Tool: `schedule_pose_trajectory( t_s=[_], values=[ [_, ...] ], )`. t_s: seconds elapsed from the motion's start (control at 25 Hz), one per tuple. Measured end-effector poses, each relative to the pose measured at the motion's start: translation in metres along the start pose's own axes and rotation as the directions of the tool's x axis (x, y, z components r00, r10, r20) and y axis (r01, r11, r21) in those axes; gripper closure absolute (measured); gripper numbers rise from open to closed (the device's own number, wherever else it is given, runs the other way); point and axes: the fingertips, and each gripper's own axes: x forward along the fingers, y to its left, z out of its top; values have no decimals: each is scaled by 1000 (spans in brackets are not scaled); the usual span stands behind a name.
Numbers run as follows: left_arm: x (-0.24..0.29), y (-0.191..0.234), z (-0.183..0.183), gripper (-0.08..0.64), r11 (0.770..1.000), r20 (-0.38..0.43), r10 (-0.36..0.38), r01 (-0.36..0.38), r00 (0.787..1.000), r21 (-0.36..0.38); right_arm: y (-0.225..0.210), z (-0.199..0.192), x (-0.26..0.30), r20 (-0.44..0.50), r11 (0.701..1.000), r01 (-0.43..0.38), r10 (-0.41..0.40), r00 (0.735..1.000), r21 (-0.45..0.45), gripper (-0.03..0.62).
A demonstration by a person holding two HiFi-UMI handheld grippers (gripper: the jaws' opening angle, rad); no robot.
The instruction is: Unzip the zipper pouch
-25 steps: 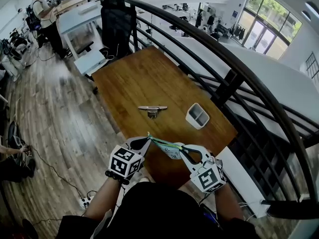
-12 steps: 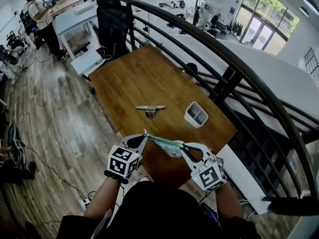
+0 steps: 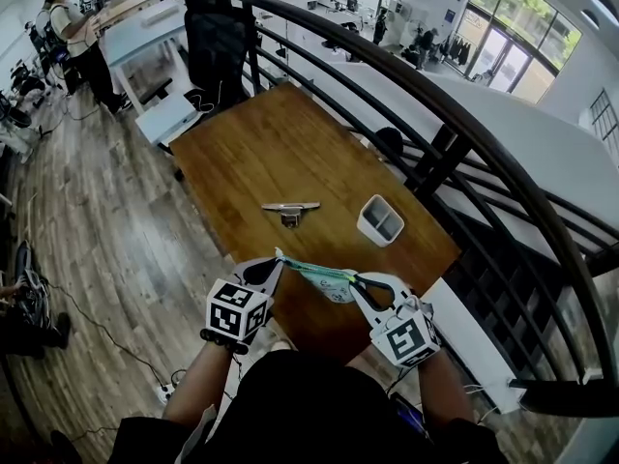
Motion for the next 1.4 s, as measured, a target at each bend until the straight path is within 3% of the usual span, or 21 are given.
schedule_pose_trajectory(
  t_s=[0.2, 0.56, 0.64, 0.8, 0.96, 1.12, 1.4],
  values=[
    [-4, 4, 2, 543, 1000, 19, 13, -13, 1000, 11, 0, 0, 9, 3, 1000, -12, 12, 1000, 11, 557],
    [-20, 6, -4, 541, 999, 26, 8, -7, 1000, -45, -1, -6, 35, -24, 999, -20, 21, 999, 45, 554],
    [-23, 5, -8, 541, 998, 24, 11, -9, 1000, -55, -6, -10, 38, -44, 999, 1, 1, 999, 49, 551],
    [-27, 7, -12, 541, 998, 26, 20, -19, 999, -64, -26, -15, 40, -103, 992, 117, -120, 987, -36, 540],
    [-32, 10, -14, 541, 996, 26, 41, -39, 999, -77, -40, -17, 39, -99, 990, 142, -138, 985, 29, 534],
    [-35, 16, -13, 541, 995, 41, 61, -57, 997, -82, -42, -16, 35, -72, 987, 153, -150, 986, 39, 541],
    [-45, 17, 7, 543, 994, 133, 96, -88, 986, -61, -51, -6, 16, 8, 970, 208, -211, 978, 129, 577]
  ],
)
